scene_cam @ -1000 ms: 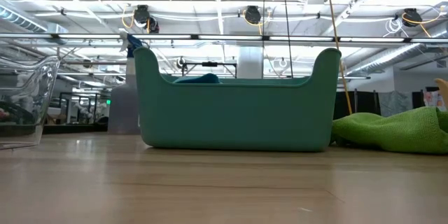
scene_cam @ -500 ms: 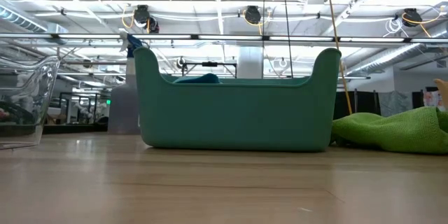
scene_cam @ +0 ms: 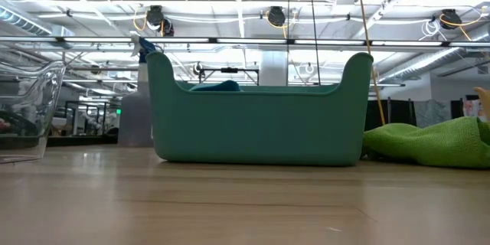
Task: Sort microfiber towel by color & place in baskets
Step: Put the yellow microfiber towel into the orange bin, then put the bottom green microfiber towel into the transparent bin
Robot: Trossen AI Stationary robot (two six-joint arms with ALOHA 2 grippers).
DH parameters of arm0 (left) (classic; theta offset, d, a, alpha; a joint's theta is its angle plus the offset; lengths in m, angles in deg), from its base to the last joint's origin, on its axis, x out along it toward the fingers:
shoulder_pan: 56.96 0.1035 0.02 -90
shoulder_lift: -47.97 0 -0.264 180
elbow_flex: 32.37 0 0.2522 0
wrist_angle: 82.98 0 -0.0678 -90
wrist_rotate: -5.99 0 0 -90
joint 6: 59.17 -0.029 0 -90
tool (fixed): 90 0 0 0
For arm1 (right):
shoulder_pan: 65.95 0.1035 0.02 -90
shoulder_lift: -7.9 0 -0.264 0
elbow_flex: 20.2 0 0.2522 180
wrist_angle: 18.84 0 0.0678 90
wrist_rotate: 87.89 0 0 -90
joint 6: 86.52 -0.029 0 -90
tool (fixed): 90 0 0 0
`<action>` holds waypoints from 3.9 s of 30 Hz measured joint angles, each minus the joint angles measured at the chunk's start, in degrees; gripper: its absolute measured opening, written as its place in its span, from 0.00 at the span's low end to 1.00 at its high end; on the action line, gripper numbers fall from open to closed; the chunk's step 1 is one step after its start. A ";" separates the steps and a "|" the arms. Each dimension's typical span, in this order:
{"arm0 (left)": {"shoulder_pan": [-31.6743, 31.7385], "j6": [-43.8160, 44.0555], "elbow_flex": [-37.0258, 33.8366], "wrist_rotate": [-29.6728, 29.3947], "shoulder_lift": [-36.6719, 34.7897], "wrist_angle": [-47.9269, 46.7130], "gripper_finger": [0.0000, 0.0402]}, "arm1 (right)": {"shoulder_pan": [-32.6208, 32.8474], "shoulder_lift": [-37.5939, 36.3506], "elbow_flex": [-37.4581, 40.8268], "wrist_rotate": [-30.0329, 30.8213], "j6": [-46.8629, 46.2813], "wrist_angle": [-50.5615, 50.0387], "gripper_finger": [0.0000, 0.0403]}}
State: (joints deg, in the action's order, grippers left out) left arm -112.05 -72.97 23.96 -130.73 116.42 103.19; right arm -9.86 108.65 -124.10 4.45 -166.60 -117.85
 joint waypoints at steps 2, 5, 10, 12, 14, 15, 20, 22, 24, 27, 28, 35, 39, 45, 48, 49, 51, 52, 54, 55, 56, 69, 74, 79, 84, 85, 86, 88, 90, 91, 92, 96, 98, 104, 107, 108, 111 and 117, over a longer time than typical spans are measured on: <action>0.00 0.01 0.00 0.00 0.00 -0.02 0.88 | 0.91 -0.08 -1.49 2.30 0.08 0.81 0.43; 0.00 0.00 0.00 0.00 0.00 -0.01 0.88 | 2.20 -0.11 -3.33 7.16 0.89 4.27 0.40; 0.00 0.02 0.00 0.00 0.00 -0.01 0.88 | 3.01 0.20 -3.56 8.66 6.05 15.02 0.27; 0.00 0.02 0.00 0.00 0.00 -0.01 0.88 | 3.01 1.02 -3.55 9.66 7.80 16.89 0.18; 0.00 0.02 0.00 0.00 0.00 0.02 0.88 | 2.70 2.25 -3.55 9.65 9.21 16.41 0.08; 0.00 0.04 0.00 0.00 0.00 0.02 0.88 | 2.51 2.94 -3.55 9.63 9.63 15.26 0.04; 0.00 0.04 0.00 0.00 0.00 0.02 0.88 | 2.13 5.46 -1.71 8.74 10.71 11.32 0.04; 0.00 0.04 0.00 0.00 0.00 -0.01 0.88 | 2.03 5.69 0.05 6.81 10.06 9.96 0.04; 0.00 0.04 0.00 0.00 0.00 -0.01 0.88 | 2.03 5.69 2.34 5.05 8.47 8.95 0.03; 0.00 0.04 0.00 0.00 0.00 -0.01 0.88 | 2.03 5.73 5.41 4.62 7.36 8.89 0.01; 0.00 0.04 0.00 0.00 0.00 -0.01 0.88 | 2.03 5.73 6.40 4.63 7.28 9.39 0.00; 0.00 0.04 0.00 0.00 0.00 -0.01 0.88 | 1.49 5.72 15.12 1.66 7.23 18.08 0.00; 0.00 0.04 0.00 0.00 0.00 -0.01 0.88 | 0.92 5.74 19.42 -1.28 8.01 24.64 0.00; 0.00 0.04 0.00 0.00 0.00 -0.06 0.88 | 0.87 4.54 18.28 -1.30 8.03 23.19 0.00; 0.00 0.05 0.00 0.00 0.00 -0.08 0.88 | 0.87 2.78 15.75 -1.26 7.34 20.83 0.00; 0.00 0.07 0.00 0.00 0.00 -0.07 0.88 | 0.87 2.20 14.82 -1.24 7.07 20.03 0.00; 0.00 0.07 0.00 0.00 0.02 -0.07 0.88 | 0.89 1.30 12.81 -1.25 6.65 18.33 0.00; 0.00 0.07 0.00 0.00 0.02 -0.07 0.88 | 0.97 0.96 11.53 -1.23 6.21 17.16 0.00; 0.00 0.07 0.00 0.00 0.02 -0.09 0.88 | 1.00 0.68 8.82 -1.22 5.48 14.13 0.00; 0.00 0.07 0.00 0.00 0.02 -0.11 0.88 | 1.00 0.68 7.51 -1.20 5.34 12.93 0.00; 0.00 0.07 0.00 0.00 0.02 -0.14 0.88 | 1.00 0.70 6.14 -0.96 5.34 12.22 0.00; 0.00 1.11 -0.02 0.00 0.02 -1.26 0.88 | -3.51 0.66 4.88 16.27 10.66 11.75 0.00; 0.00 1.42 -0.02 0.00 0.02 -1.60 0.88 | -5.10 0.68 13.27 7.07 8.71 14.94 0.00; 0.00 1.42 -0.02 0.00 0.02 -2.06 0.88 | -5.12 0.70 22.03 3.44 7.11 23.08 0.00; 0.00 1.42 -0.02 0.00 0.02 -2.10 0.88 | -5.42 0.72 26.88 2.31 7.15 30.72 0.00; 0.00 1.42 -0.02 0.00 0.02 -2.10 0.88 | -5.45 0.72 26.94 1.85 7.15 30.82 0.00; 0.00 1.42 -0.02 0.00 0.02 -2.09 0.88 | -5.45 0.72 26.86 1.53 7.15 30.78 0.00; 0.00 1.42 -0.02 0.00 0.02 -2.08 0.88 | -5.46 0.72 26.12 0.81 7.17 30.09 0.00; 0.00 1.42 -0.02 0.00 0.02 -2.08 0.88 | -5.45 0.75 24.52 0.44 7.17 28.40 0.00; 0.00 1.40 -0.02 0.00 0.02 -2.08 0.88 | -5.45 0.75 23.52 0.43 7.17 27.44 0.00; 0.00 1.40 -0.02 0.00 0.02 -2.08 0.88 | -5.45 0.75 22.33 0.43 7.19 26.30 0.00; 0.00 1.42 -0.02 0.00 0.02 -2.08 0.88 | -5.45 0.75 16.04 0.71 7.15 19.75 0.00; 0.00 1.42 -0.02 0.00 0.02 -2.08 0.88 | -5.45 0.75 12.55 1.39 6.64 15.84 0.00; 0.00 1.42 -0.02 0.00 0.02 -2.08 0.88 | -5.40 0.75 2.92 6.70 5.11 5.41 0.00; 0.00 1.42 -0.02 0.00 0.02 -2.10 0.88 | -5.51 0.71 1.20 8.60 2.89 0.03 0.00; 0.00 1.42 -0.02 0.00 0.02 -2.10 0.88 | -5.72 0.71 1.25 8.54 2.59 -1.33 0.00; 0.00 1.42 -0.02 0.00 0.02 -2.10 0.88 | -6.30 0.72 2.40 8.40 2.68 -2.93 0.00; 0.17 1.40 -0.02 0.00 0.02 -2.34 0.88 | -9.48 0.75 5.18 10.45 6.55 -2.56 0.00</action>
State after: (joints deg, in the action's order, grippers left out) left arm -111.87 -71.58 23.93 -130.73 116.44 100.85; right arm -19.34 109.40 -118.93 14.90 -160.06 -120.41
